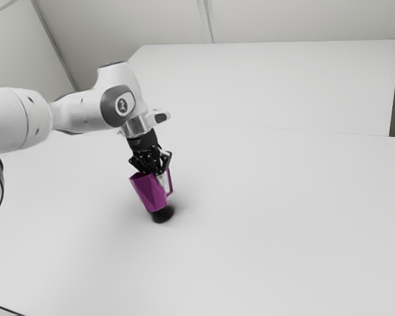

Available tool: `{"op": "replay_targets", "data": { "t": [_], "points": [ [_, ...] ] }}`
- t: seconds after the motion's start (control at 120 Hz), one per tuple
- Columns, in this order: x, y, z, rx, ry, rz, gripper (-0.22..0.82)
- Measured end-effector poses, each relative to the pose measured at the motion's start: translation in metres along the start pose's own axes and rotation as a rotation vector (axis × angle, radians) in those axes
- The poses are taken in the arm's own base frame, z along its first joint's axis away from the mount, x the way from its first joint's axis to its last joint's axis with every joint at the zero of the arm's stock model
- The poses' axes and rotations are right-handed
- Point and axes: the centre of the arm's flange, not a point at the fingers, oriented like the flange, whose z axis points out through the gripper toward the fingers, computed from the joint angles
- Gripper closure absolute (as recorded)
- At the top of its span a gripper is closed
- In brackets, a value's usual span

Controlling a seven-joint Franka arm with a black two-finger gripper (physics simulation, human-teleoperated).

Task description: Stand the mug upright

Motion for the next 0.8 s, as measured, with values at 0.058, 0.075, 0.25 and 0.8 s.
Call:
{"op": "replay_targets", "data": {
  "t": [0.058,0.075,0.25,0.8],
  "points": [
    [0.002,0.003,-0.001,0.064,0.024,0.035,0.79],
    [0.003,0.002,-0.002,0.079,0.031,0.041,0.79],
    [0.007,-0.004,0.001,0.179,0.081,0.083,0.79],
    [0.010,0.003,0.027,0.195,0.155,0.110,0.41]
  ]
}}
